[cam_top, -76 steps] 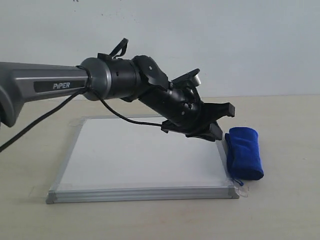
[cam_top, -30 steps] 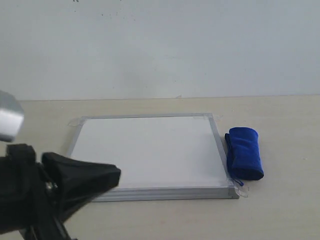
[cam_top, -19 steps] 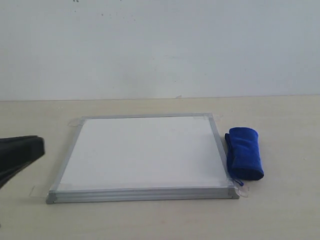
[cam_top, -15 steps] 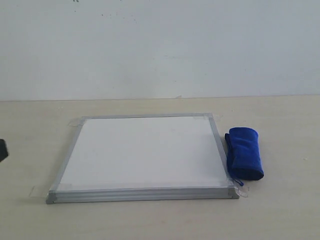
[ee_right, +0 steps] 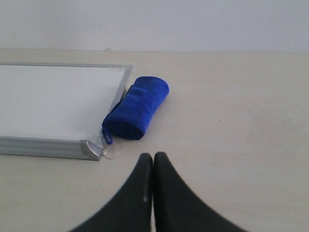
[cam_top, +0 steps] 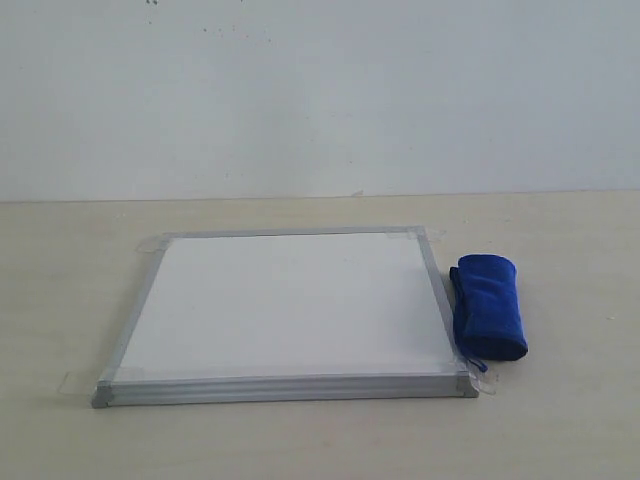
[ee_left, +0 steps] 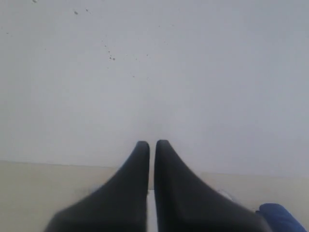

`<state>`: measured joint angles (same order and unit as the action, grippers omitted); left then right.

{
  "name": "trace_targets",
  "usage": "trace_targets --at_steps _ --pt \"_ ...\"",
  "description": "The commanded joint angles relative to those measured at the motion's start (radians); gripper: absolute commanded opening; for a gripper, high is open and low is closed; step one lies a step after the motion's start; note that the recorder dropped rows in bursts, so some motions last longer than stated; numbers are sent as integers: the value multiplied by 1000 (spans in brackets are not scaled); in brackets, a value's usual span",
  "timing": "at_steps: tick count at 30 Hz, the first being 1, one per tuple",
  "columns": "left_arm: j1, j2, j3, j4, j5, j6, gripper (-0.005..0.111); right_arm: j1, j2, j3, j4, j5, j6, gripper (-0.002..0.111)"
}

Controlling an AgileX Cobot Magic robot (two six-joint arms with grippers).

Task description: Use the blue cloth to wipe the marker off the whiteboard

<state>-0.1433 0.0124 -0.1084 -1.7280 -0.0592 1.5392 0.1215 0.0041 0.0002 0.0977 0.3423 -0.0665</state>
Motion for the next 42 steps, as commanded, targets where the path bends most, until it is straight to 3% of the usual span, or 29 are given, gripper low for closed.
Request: trace_targets --at_steps 1,8,16,23,27,31,35,36,39,42 --pt "51 -12 4 -3 6 -6 4 -2 -4 0 0 -9 0 0" --pt "55 -12 4 -8 28 -17 4 -2 -4 0 0 -9 0 0" --pt "55 -12 4 -16 234 -269 4 -2 -4 0 0 -9 0 0" --pt "53 -12 10 -16 323 -269 4 -2 -4 0 0 -9 0 0" --pt "53 -12 27 -16 378 -153 4 -2 -4 0 0 -9 0 0" --pt "53 -12 47 -16 340 8 4 -2 -4 0 0 -9 0 0" --pt "53 -12 60 -16 191 -80 4 -2 -4 0 0 -9 0 0" --pt "53 -12 62 6 150 -151 4 -2 -4 0 0 -9 0 0" --pt "53 -12 62 346 113 -525 4 -2 -4 0 0 -9 0 0" --pt "53 -12 62 873 170 -932 4 -2 -4 0 0 -9 0 0"
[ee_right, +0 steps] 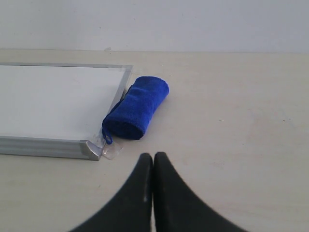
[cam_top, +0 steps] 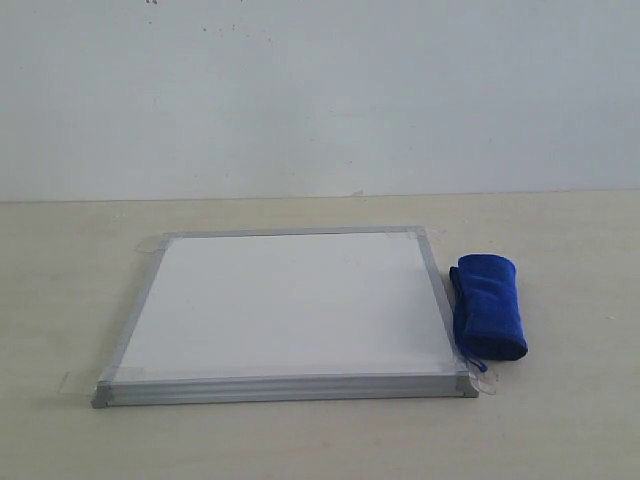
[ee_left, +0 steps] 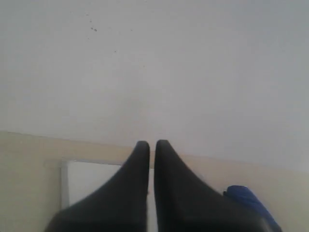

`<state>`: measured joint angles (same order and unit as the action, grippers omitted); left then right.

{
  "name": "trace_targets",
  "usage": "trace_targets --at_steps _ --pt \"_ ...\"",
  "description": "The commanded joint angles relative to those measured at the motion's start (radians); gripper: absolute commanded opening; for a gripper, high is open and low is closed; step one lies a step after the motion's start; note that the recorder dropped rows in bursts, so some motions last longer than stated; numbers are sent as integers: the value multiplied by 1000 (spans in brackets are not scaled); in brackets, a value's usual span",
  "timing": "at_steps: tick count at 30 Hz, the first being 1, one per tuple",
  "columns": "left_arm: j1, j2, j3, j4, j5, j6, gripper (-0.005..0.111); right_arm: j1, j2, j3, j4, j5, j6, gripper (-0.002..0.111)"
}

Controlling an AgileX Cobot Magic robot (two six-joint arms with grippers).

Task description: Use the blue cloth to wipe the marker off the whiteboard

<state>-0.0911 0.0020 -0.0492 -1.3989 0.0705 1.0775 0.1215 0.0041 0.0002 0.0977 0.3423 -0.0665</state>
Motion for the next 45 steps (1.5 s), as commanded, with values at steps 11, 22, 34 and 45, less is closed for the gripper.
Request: trace_targets --at_steps 11,22,34,45 --pt "1 -2 49 1243 140 -1077 4 -2 -4 0 0 -9 0 0" --pt "47 -2 49 1434 263 -1244 4 -2 -4 0 0 -9 0 0" --pt "52 -2 49 1436 288 -1244 4 -2 -4 0 0 -9 0 0" --pt "52 -2 49 1436 288 -1244 4 -2 -4 0 0 -9 0 0"
